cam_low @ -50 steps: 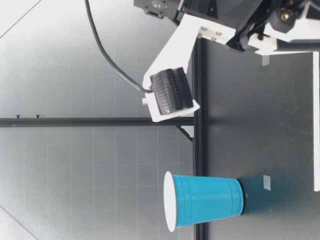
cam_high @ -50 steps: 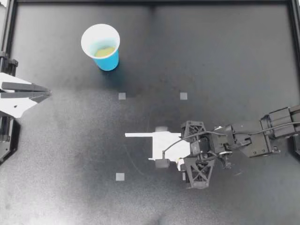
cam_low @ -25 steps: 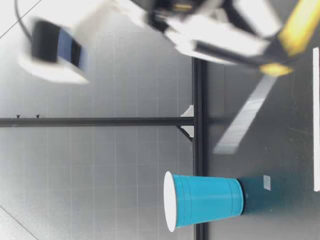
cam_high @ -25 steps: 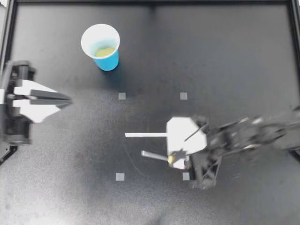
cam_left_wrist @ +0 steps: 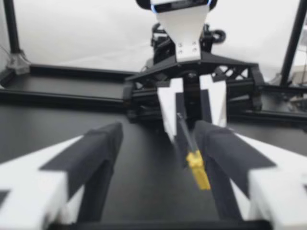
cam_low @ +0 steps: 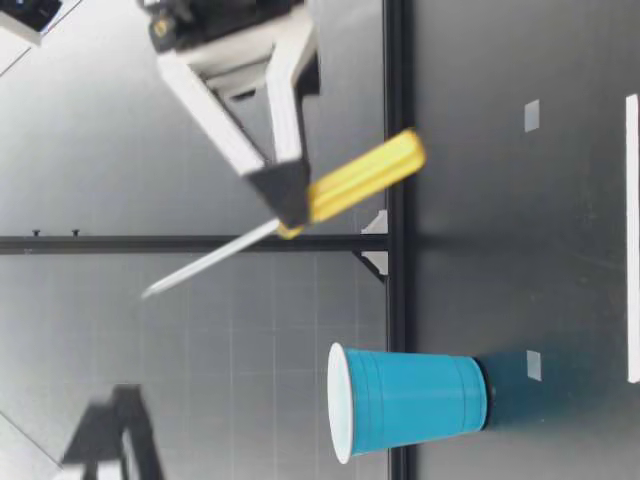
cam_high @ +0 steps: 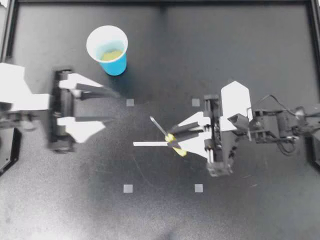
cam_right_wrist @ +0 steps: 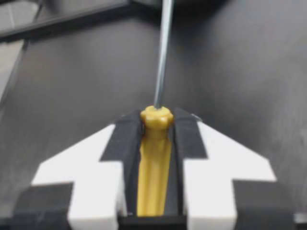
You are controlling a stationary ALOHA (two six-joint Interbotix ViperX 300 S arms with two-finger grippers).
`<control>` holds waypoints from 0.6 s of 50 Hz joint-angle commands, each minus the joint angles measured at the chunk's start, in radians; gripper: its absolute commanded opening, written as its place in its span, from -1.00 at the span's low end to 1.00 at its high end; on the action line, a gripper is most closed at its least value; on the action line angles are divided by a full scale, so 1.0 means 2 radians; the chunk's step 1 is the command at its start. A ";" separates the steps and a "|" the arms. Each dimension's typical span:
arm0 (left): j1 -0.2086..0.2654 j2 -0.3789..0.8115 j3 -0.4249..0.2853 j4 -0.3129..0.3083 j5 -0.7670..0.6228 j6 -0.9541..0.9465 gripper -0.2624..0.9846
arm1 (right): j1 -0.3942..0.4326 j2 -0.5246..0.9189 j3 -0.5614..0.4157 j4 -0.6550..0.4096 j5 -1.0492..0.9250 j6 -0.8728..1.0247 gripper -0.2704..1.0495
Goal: Pick up the screwdriver with the right arm, hand it over to the left arm then place it into the cup.
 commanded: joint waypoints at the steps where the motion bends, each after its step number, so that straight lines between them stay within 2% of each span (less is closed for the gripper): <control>1: 0.000 0.020 -0.027 0.008 -0.009 -0.012 0.46 | -0.008 0.002 -0.018 0.000 -0.027 -0.005 -0.26; 13: 0.000 0.055 -0.052 0.020 -0.042 -0.028 0.46 | -0.014 0.020 -0.048 0.000 -0.042 -0.035 -0.26; 30: -0.008 0.067 -0.056 0.022 -0.062 -0.028 0.39 | -0.028 0.026 -0.064 0.000 -0.046 -0.044 -0.26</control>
